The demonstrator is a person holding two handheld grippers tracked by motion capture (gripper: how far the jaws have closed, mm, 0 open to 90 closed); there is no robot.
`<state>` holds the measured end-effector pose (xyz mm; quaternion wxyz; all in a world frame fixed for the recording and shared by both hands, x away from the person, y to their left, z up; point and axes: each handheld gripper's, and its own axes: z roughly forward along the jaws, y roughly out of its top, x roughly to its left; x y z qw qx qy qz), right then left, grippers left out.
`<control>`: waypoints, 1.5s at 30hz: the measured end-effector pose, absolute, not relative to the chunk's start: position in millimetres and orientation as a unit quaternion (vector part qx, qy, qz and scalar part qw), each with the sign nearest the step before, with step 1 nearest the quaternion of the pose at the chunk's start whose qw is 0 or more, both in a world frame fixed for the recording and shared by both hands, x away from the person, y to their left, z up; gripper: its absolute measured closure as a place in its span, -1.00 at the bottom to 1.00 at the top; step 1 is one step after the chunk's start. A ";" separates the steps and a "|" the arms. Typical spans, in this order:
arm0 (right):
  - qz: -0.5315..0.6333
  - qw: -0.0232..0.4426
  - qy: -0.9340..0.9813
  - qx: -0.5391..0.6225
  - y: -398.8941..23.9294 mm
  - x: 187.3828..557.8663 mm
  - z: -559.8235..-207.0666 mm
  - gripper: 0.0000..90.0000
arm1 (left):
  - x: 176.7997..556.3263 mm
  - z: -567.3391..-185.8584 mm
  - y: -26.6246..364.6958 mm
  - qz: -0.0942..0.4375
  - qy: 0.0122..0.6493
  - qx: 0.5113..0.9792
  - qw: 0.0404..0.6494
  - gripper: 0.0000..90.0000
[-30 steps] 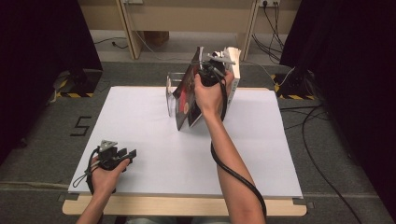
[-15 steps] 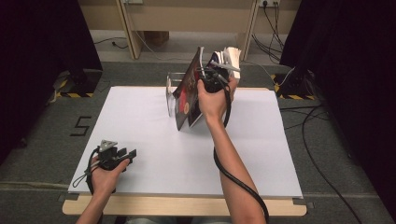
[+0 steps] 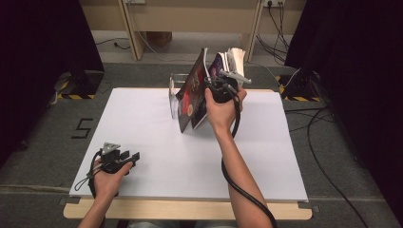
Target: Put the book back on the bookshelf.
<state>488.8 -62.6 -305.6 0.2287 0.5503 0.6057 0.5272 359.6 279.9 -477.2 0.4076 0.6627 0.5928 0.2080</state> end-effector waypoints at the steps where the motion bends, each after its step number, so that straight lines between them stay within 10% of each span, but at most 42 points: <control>1: 0.529 0.230 0.604 0.549 -63.6 486.9 -306.3 0.68 | 359.6 -477.2 279.9 0.208 0.593 0.662 0.408 0.16; 21: 0.535 0.231 0.606 0.542 -52.4 492.5 -304.8 0.92 | 359.5 -477.3 278.4 0.207 0.592 0.664 0.408 0.16; 45: 0.527 0.237 0.593 0.561 -68.2 485.8 -319.2 0.73 | 359.7 -477.9 278.0 0.207 0.590 0.665 0.409 0.16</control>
